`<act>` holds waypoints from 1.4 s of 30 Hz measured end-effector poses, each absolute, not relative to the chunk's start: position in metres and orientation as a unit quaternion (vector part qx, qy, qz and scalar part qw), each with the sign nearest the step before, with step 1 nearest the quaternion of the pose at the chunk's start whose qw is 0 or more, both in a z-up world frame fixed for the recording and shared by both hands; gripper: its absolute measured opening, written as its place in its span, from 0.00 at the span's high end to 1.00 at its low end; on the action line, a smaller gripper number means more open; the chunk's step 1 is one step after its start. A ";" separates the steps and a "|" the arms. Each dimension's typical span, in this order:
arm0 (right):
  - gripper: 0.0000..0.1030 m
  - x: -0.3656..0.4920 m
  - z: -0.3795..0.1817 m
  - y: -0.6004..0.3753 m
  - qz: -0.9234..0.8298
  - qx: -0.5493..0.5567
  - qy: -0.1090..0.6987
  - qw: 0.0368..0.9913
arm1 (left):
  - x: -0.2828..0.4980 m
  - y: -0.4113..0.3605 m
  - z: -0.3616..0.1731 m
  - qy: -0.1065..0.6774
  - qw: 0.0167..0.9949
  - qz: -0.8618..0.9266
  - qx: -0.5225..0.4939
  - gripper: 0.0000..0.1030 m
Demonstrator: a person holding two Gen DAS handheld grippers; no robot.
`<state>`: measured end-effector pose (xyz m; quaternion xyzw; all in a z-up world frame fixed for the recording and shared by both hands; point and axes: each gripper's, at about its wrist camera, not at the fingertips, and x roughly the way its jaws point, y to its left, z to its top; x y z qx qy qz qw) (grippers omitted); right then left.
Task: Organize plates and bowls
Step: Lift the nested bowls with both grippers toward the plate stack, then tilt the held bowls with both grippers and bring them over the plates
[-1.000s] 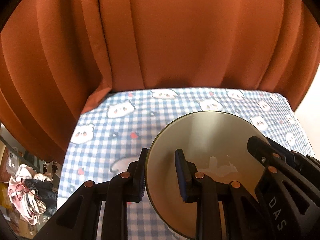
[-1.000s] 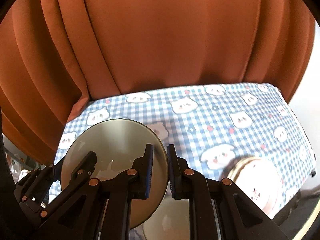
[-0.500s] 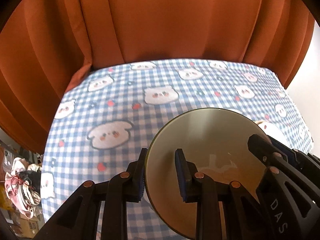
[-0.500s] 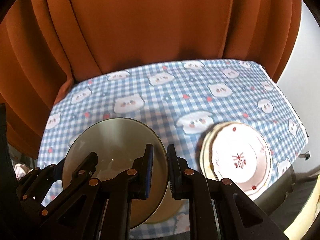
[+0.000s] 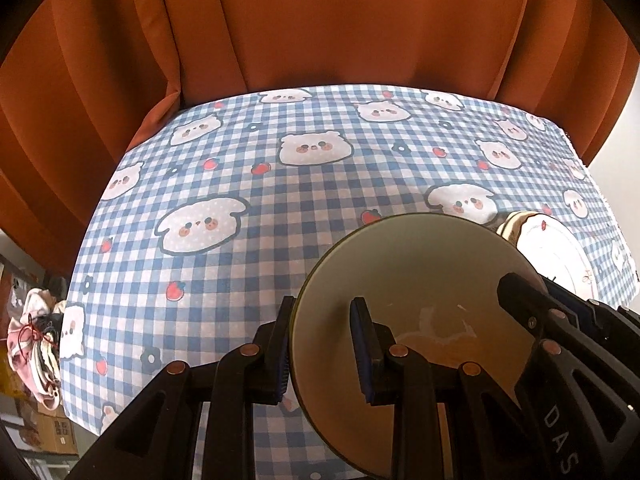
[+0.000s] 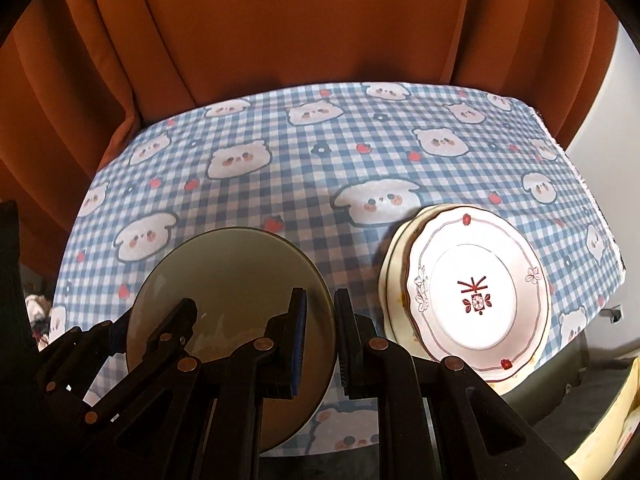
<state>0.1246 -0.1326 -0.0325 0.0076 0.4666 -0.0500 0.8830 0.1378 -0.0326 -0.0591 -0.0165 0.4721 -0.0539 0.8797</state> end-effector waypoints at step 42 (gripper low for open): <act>0.41 0.120 -0.048 -0.121 -0.082 -0.014 0.464 0.882 | 0.140 -0.015 -0.095 0.507 0.845 -0.145 -0.085 0.36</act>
